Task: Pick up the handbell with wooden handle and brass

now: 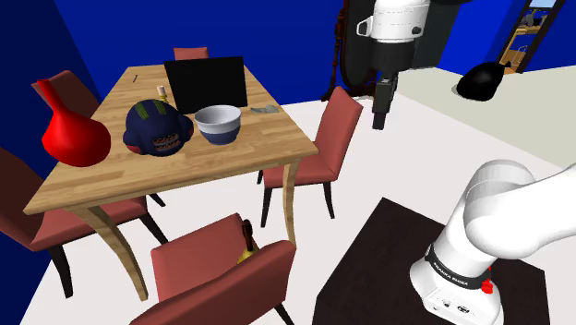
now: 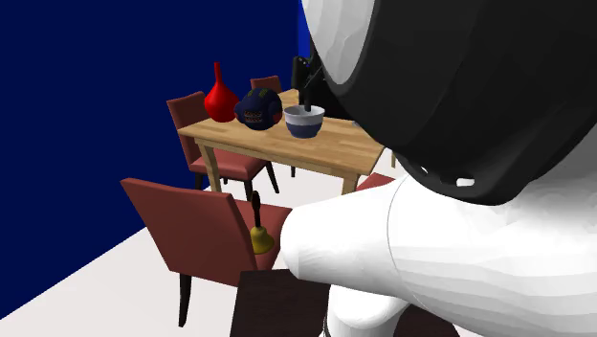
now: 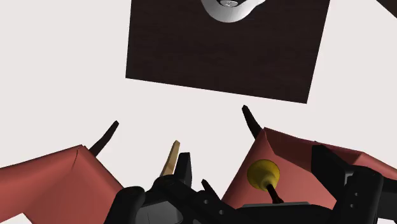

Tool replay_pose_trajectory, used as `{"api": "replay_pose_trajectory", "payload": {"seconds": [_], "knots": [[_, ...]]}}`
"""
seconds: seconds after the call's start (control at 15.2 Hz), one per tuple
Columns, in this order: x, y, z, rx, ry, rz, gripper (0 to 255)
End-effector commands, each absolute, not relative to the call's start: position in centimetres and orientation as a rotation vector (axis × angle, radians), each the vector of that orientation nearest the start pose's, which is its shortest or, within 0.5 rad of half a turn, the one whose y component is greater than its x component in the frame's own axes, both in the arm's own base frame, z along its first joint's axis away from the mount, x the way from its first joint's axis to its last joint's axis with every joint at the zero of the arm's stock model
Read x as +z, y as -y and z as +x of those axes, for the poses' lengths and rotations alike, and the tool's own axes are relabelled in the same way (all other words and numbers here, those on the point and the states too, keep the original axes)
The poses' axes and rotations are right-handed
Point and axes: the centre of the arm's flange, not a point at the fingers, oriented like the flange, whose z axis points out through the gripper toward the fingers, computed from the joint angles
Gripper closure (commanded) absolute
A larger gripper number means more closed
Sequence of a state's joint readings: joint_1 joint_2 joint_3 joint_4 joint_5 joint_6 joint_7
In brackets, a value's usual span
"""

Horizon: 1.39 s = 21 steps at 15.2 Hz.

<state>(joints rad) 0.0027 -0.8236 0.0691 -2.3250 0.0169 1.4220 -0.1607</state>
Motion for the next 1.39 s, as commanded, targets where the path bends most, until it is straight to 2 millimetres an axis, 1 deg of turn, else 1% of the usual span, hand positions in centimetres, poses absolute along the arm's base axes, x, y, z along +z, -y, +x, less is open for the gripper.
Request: {"api": "replay_pose_trajectory", "payload": {"seconds": [0.0, 0.66, 1.32], "knots": [[60.3, -3.0, 28.0, 0.131, 0.332, -3.151, 0], [50.9, -9.7, 34.4, 0.105, 0.205, -3.179, 0], [41.6, -15.8, 41.4, 0.080, 0.077, -3.202, 0]]}}
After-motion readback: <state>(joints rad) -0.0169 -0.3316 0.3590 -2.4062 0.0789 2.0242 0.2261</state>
